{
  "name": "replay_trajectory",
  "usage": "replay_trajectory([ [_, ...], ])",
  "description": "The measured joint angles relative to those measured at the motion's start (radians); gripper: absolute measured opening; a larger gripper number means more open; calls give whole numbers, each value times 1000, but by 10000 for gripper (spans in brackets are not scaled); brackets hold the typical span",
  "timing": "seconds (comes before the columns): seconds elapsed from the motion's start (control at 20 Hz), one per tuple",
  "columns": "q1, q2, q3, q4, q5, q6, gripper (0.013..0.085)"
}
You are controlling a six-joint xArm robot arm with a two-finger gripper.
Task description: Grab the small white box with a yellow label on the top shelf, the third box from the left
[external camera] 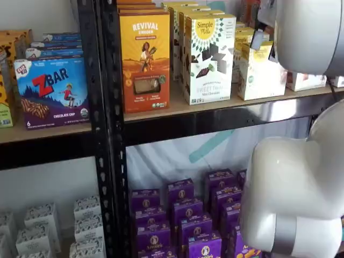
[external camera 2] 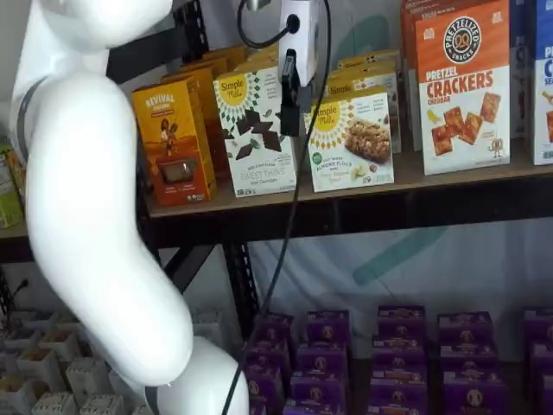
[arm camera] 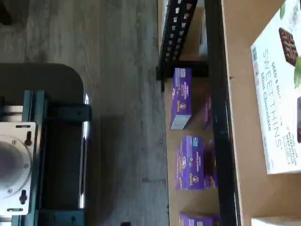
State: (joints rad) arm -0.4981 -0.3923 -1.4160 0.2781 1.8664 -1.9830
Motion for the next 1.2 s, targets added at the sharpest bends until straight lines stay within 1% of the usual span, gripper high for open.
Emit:
replay_trajectory([
  [0.05,27,6,-10,-51,11,10,850],
  [0.1,49,10,-17,-92,20,17,850],
  [0.15,54,7,-13,-99,21,21,850],
  [0.3,63,-5,6,-95,14,31,850],
  [0.35,62,-10,11,-88,10,32,850],
  [0.45,47,-31,38,-49,-24,29,850],
  [0.65,10,-80,103,40,-125,12,850],
  [0.75,-8,-109,144,85,-196,-1,850],
  [0.8,-9,-111,146,87,-203,-2,850],
  [0.85,-10,-118,161,85,-242,-10,850],
  [0.95,-11,-114,162,82,-261,-16,850],
  [1.2,-26,-59,129,88,-305,-40,850],
])
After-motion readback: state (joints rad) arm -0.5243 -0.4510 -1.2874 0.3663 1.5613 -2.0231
